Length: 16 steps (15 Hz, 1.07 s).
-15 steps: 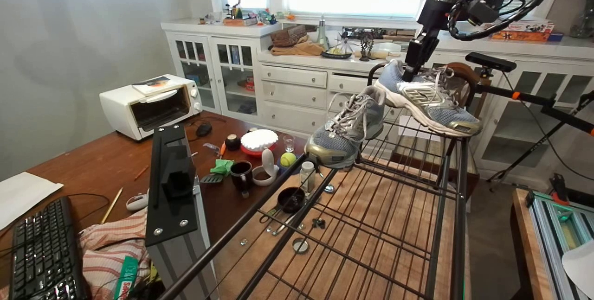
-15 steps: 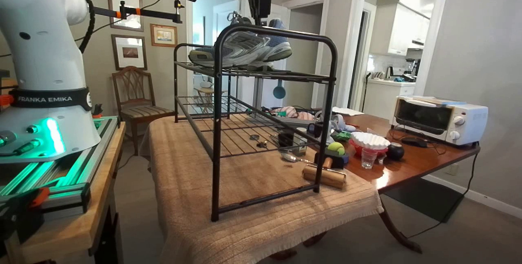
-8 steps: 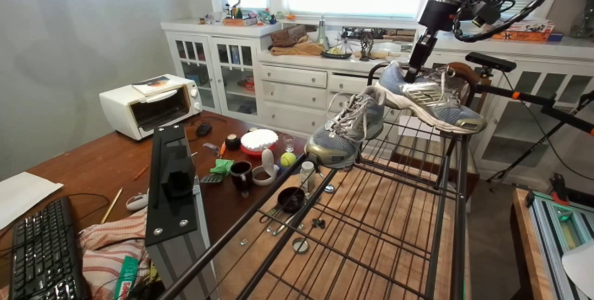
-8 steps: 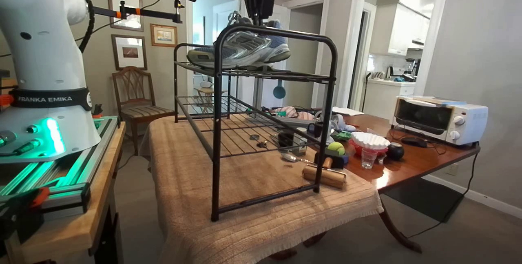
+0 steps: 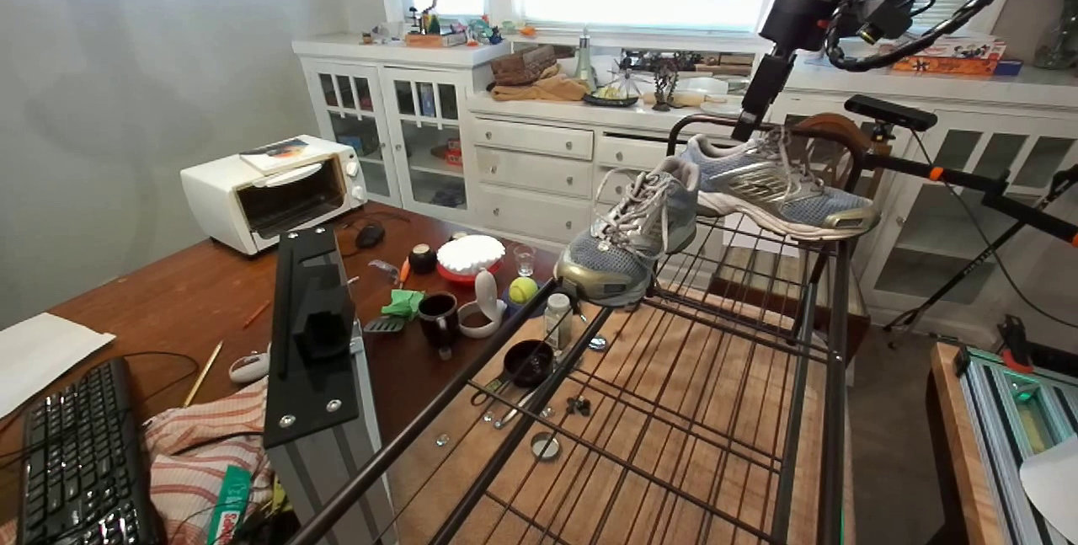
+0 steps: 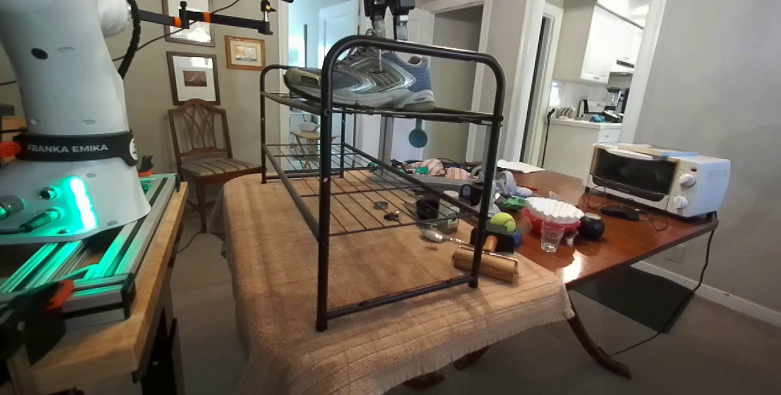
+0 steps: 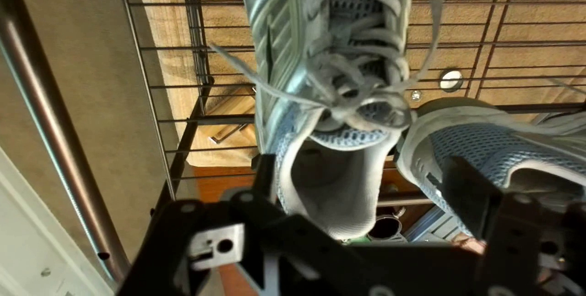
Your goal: Move the shoe in the front to the right and turn it around facing away from the wall
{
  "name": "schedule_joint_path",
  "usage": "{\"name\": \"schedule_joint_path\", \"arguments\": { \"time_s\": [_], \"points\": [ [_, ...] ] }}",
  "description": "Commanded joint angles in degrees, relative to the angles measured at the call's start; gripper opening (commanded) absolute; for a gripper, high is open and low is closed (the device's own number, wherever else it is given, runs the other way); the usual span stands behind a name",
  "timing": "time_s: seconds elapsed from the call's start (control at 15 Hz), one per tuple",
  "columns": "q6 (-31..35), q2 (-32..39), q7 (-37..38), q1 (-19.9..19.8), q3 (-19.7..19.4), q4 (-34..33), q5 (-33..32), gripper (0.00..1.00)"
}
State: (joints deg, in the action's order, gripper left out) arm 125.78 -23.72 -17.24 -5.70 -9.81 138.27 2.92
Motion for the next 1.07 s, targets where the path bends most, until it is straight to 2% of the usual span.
{"name": "schedule_joint_path", "arguments": {
  "time_s": [0.0, 0.4, 1.0],
  "points": [
    [0.31, -4.1, 1.66, 0.62, 0.85, 1.48, -0.3, 1.0],
    [-3.58, -11.28, 9.95, 0.58, 4.92, 2.59, -0.87, 1.0],
    [-9.58, -20.09, 16.87, 0.99, 10.08, 3.99, -3.17, 1.0]
  ]
}}
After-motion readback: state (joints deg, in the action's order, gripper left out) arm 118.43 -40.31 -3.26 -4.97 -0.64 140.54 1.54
